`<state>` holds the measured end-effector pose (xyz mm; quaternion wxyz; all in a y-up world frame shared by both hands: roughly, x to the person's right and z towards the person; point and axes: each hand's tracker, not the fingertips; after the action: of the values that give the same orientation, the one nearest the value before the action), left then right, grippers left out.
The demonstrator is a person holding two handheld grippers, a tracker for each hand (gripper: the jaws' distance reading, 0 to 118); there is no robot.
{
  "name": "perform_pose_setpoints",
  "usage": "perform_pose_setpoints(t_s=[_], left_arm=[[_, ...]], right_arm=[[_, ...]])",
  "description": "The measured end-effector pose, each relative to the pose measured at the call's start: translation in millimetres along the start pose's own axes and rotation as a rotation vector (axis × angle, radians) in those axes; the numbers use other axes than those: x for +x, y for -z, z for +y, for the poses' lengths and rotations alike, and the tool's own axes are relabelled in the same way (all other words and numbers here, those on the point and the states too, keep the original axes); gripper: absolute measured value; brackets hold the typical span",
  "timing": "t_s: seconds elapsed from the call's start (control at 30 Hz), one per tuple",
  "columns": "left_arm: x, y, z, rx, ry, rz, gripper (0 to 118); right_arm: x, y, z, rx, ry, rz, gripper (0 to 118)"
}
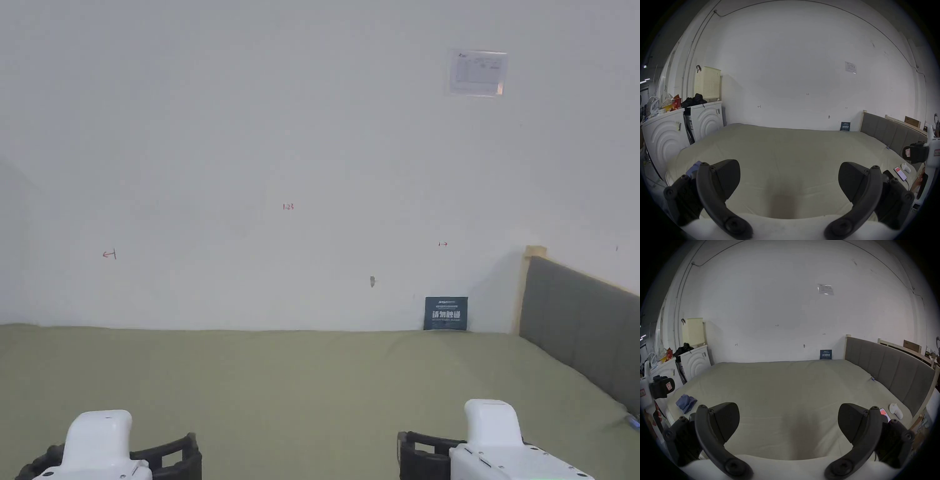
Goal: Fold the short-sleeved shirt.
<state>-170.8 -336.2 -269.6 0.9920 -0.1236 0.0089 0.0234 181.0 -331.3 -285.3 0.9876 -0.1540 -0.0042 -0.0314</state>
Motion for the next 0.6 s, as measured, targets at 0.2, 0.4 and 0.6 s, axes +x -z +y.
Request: perform_pose_setpoints(t_s=[0.2,0.4,0.6], left_arm=[[1.2,-2.1,5.8,0.011,0.002,-0.005,118],[1.6,-2.8,16.5,0.037,-0.001,-0.006,118],[4.2,-1.3,18.6,0.039,0.009,-0.005,118]], right_arm=[[2.8,-5.4,9.3,0.017,0.019,0.004,118],[3.5,-6.9,14.4,0.031,0.03,0.001,118],[-2.0,-6.1,11.1,0.022,0.007,0.005,118]])
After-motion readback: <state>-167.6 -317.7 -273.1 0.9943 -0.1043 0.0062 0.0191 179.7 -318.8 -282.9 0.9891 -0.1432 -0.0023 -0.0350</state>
